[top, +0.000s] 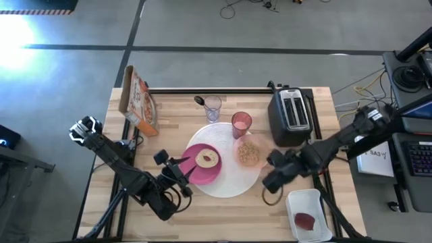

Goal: Arrange a breakfast setting
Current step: Put the red apple on the center of the white place mat

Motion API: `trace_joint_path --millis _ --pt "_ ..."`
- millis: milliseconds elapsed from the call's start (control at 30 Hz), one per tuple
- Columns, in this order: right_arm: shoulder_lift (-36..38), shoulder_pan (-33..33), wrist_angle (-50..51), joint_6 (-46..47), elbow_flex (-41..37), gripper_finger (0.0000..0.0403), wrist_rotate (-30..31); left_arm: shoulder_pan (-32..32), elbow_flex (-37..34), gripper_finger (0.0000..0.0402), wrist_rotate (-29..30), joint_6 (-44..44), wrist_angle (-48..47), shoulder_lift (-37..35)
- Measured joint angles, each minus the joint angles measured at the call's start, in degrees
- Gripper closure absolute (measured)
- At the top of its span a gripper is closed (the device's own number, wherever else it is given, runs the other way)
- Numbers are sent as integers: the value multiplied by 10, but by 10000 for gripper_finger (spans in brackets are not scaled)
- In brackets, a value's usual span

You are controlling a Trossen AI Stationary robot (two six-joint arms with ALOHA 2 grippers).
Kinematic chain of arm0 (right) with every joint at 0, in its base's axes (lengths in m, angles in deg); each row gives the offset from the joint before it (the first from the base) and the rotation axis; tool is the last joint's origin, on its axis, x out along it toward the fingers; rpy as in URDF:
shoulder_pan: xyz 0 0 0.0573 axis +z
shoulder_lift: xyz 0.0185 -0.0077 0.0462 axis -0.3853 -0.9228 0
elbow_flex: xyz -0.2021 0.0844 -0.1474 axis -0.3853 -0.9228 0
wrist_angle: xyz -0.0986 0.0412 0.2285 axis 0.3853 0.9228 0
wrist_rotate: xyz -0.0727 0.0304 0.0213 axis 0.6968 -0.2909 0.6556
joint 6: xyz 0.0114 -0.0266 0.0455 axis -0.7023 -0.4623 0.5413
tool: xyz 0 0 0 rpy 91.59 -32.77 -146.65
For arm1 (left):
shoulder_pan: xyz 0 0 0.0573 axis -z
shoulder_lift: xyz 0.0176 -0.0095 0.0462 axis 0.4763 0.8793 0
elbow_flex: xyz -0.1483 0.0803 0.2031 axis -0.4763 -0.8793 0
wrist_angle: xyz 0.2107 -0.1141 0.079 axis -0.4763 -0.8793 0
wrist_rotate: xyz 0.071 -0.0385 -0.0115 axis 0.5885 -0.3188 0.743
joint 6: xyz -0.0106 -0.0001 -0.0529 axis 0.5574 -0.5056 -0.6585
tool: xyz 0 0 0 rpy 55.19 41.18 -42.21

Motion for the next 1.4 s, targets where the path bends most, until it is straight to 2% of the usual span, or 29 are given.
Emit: trace_joint_path --millis 167,300,500,633,867,1033,1267,1400 --pt "-6 61 0 108 -46 203 -88 1 0 235 3 1 3 10" --pt "-10 98 -8 157 -51 184 -125 0 -1 235 11 1 10 18" --pt "-11 154 -15 193 -34 171 -127 0 -3 235 14 5 29 25" --pt "-13 192 -14 235 -38 170 -148 0 -3 235 18 44 61 30" --pt "-19 244 -15 301 -40 170 -151 0 -3 235 30 99 111 31" --pt "-51 272 -30 296 -40 170 -179 0 -3 235 30 116 132 31" --pt "-101 293 -135 244 -40 170 -195 0 -3 235 30 157 166 31" --pt "-128 298 -132 227 -40 170 -205 0 -3 235 30 183 195 31"
